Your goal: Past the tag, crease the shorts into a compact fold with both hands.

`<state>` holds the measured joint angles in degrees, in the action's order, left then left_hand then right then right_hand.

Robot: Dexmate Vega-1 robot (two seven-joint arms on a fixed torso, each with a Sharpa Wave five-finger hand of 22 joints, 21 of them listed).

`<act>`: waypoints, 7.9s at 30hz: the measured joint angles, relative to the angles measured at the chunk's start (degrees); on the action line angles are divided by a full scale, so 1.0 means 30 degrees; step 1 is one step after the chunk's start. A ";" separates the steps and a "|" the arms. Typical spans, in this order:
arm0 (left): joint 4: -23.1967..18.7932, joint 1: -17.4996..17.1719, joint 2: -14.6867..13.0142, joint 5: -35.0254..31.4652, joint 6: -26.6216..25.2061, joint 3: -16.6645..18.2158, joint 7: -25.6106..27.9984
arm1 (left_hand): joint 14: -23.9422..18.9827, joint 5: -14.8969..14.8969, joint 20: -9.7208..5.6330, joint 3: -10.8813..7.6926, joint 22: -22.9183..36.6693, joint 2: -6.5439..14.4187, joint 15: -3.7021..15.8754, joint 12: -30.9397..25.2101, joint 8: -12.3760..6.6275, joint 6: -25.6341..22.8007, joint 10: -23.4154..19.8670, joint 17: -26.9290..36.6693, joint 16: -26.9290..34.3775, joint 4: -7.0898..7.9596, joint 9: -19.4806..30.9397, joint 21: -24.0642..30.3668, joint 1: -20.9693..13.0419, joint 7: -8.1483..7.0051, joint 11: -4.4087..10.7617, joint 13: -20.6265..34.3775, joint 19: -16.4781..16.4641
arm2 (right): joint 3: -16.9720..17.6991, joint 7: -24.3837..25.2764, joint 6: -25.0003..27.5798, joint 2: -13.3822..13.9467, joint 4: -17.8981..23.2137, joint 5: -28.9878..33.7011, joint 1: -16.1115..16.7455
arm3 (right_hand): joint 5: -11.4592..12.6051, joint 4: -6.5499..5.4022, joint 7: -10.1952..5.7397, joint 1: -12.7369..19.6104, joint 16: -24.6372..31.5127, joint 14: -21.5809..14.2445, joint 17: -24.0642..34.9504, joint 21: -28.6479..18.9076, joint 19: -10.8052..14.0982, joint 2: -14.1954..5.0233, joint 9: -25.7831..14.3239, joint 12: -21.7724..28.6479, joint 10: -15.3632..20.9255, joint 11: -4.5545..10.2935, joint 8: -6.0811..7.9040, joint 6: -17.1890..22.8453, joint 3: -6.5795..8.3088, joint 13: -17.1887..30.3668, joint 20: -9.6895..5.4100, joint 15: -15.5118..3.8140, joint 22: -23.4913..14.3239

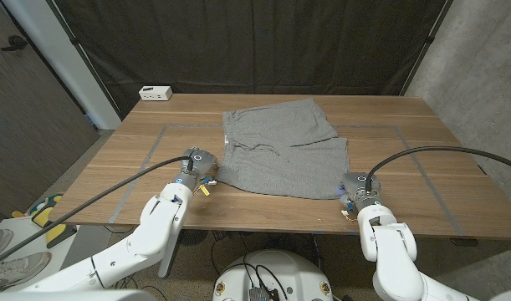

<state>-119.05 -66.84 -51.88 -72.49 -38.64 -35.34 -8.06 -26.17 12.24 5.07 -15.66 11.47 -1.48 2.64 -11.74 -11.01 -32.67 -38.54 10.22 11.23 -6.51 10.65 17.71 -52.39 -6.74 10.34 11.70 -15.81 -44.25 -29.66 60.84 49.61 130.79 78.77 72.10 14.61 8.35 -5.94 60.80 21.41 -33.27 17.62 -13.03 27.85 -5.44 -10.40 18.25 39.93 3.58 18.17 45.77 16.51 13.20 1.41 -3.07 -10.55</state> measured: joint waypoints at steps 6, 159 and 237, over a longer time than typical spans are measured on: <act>0.0031 -0.0309 0.0055 0.0996 0.0399 0.0318 0.2778 | 0.3713 0.1622 0.1721 0.2875 0.0224 -0.2175 -0.0929 0.0370 0.0366 0.6302 0.6413 0.0200 -0.0359 0.0887 0.0297 -0.1001 0.2175 0.2835 -0.2436 0.0824 0.2364 | 0.1225 -0.0101 -0.0684 -0.0870 -0.0311 0.0104 0.0792 | -0.0071 -0.0179 0.0245 0.0000 0.0070 0.0000 0.0118 0.0000 0.0074 0.0000 0.0000 0.0000 -0.0012 -0.0217 -0.0206 0.0016 -0.0179 -0.0001 -0.0073 0.0000 0.0000; -0.6324 -0.6976 0.3055 -0.4160 0.1134 0.7876 0.1232 | -0.4732 0.0315 -0.0907 0.1117 0.0216 0.3089 0.0415 -0.5024 -0.3417 -0.9490 -0.8121 0.0881 0.0456 -0.0969 0.0386 0.1247 -0.5413 0.0862 -0.0144 0.0976 -0.0761 | 0.5388 1.3367 -0.5791 -0.2023 -0.0299 -0.3129 0.1388 | -0.0195 -0.0622 0.0406 0.1685 0.1970 -0.3650 0.4004 -0.0610 0.0272 -0.1230 -0.1587 0.3956 0.4158 0.0956 0.0881 0.4480 -0.1475 0.2751 -0.1356 -0.0580 -0.0351; 0.0272 0.2269 0.2722 -0.1423 -0.0959 0.4278 0.1581 | -0.5117 -0.0165 -0.1184 0.1131 0.0215 0.3012 0.0518 -0.4944 -0.3321 -0.9843 -0.8241 0.1259 0.0789 -0.0955 0.0305 0.1869 -0.5588 0.0852 -0.0255 0.0978 -0.1042 | -0.0447 1.4896 -1.0914 -0.5130 -1.2773 -0.7056 -1.3049 | -0.0070 -0.0842 -0.0182 0.1836 0.1325 -0.4062 0.4447 -0.0981 0.0272 -0.1227 -0.1597 0.4397 0.4084 0.1164 0.0872 0.4591 -0.1889 0.3459 -0.1356 -0.0716 -0.0344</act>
<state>-118.24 -60.03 -43.72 -76.76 -41.52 -22.50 -3.32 -41.52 11.74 1.52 -12.26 12.11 7.55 4.20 -26.57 -20.98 -62.20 -63.26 14.00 13.60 -9.37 11.56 23.32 -69.15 -4.18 9.58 14.63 -18.93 -45.59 15.03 28.10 34.22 92.47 57.60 32.95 14.40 5.83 -6.49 66.31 25.39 -45.46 30.96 -15.97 28.66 -9.12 -15.19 31.44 52.19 7.07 20.78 59.54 10.84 23.58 -2.65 -5.22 -11.58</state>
